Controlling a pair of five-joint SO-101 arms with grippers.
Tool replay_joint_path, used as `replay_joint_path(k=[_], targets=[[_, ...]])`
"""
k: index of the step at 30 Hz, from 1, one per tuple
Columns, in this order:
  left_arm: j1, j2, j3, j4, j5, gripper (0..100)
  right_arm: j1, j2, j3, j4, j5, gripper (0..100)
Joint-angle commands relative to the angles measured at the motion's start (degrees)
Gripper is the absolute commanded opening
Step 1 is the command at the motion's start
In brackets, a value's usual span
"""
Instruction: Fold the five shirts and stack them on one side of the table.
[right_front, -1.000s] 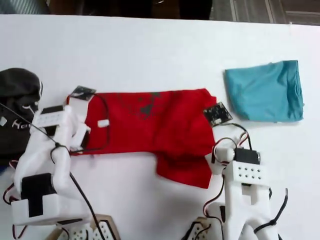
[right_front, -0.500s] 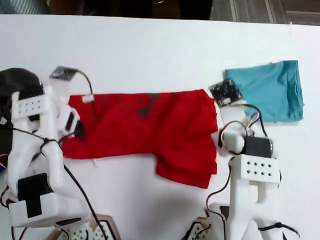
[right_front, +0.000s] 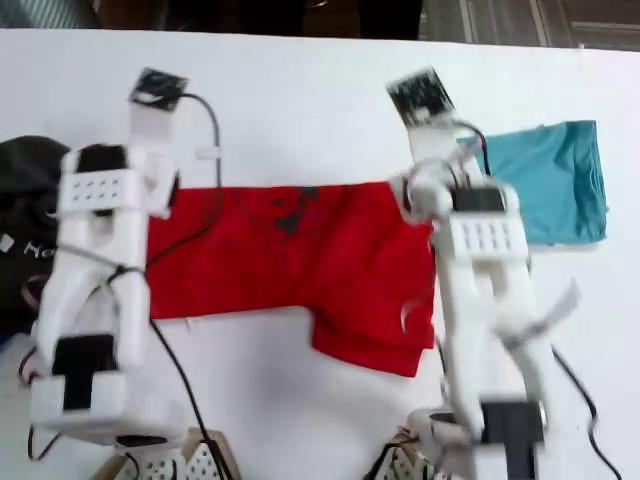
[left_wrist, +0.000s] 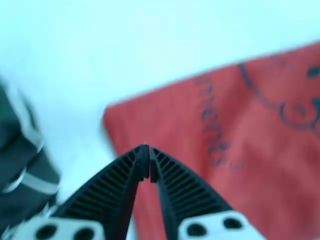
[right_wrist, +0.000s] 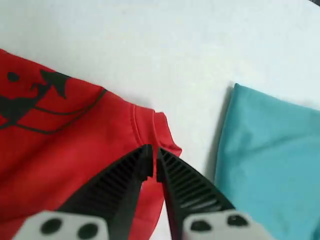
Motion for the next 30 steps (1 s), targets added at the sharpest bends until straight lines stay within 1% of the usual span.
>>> replay_joint_path(k=[1,3,6,11,15,21,28,30], targets=[[1.32,8.7,-5.32,-5.63,2.55,3,-1.8,18.07,-18.29,4.97,-3.08,1.9],[1.23,15.82,-10.24,-5.8,3.87,3,-2.51,26.15,-26.99,9.54,-5.71,1.9],[1.05,25.67,-19.82,-2.81,4.57,3,-3.21,36.44,-38.68,14.11,-8.26,1.9],[0.09,38.07,-35.03,4.31,4.57,3,-2.77,50.07,-51.25,17.45,-8.62,1.9],[-2.37,45.71,-46.11,9.23,4.57,3,-0.13,58.33,-57.85,18.77,-8.18,1.9],[-3.87,54.24,-61.76,17.67,4.57,3,3.65,65.36,-66.02,20.44,-8.09,1.9],[-4.04,62.95,-77.67,25.32,4.57,3,2.86,67.03,-73.58,24.04,-8.0,1.9],[-4.04,64.53,-81.45,27.96,4.57,3,2.42,66.68,-75.25,26.68,-8.0,1.9]])
